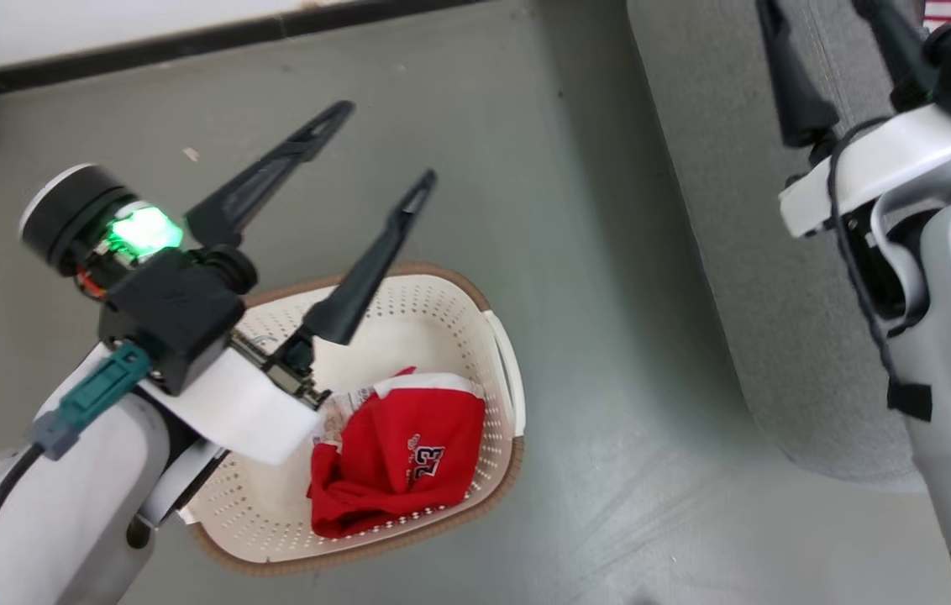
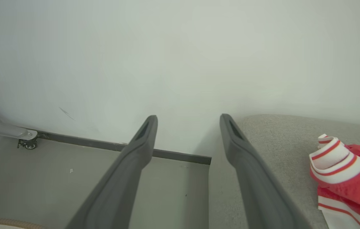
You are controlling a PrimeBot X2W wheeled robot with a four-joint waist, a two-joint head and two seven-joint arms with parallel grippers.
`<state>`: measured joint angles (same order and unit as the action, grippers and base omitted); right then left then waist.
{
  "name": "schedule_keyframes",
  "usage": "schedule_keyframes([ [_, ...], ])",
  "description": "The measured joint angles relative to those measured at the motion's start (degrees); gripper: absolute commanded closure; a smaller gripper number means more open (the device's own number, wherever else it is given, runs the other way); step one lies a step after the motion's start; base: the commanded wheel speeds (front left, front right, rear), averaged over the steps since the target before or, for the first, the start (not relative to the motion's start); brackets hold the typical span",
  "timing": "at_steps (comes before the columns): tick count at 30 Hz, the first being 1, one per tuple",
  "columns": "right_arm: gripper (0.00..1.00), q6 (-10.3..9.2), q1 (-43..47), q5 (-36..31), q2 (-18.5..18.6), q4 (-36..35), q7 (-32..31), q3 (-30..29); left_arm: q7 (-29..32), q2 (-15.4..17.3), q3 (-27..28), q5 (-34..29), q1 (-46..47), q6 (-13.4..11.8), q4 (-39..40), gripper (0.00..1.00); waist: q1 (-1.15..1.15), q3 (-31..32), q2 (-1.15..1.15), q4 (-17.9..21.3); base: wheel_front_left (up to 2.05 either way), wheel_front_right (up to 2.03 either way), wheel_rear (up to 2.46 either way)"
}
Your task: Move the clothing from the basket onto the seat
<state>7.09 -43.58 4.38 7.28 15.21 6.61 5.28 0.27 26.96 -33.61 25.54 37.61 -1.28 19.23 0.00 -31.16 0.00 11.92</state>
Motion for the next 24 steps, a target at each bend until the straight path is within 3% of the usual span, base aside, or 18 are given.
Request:
schedule_keyframes([
  [11, 0.0, 0.0, 5.78, 2.88, 0.8, -0.89, 6.2, 3.54, -5.21, -0.01, 4.27, 1.44, -8.56, -5.2, -2.91, 0.0, 0.0, 5.63, 0.0, -4.08, 0.0, 0.0, 0.0],
  [24, 0.0, 0.0, 14.19, 4.67, 2.16, -2.99, 7.64, 3.49, -11.55, -1.4, 8.43, 5.41, -18.73, -8.75, -7.54, 0.0, 0.0, 12.62, 0.0, -8.51, 0.0, 0.0, 0.0],
])
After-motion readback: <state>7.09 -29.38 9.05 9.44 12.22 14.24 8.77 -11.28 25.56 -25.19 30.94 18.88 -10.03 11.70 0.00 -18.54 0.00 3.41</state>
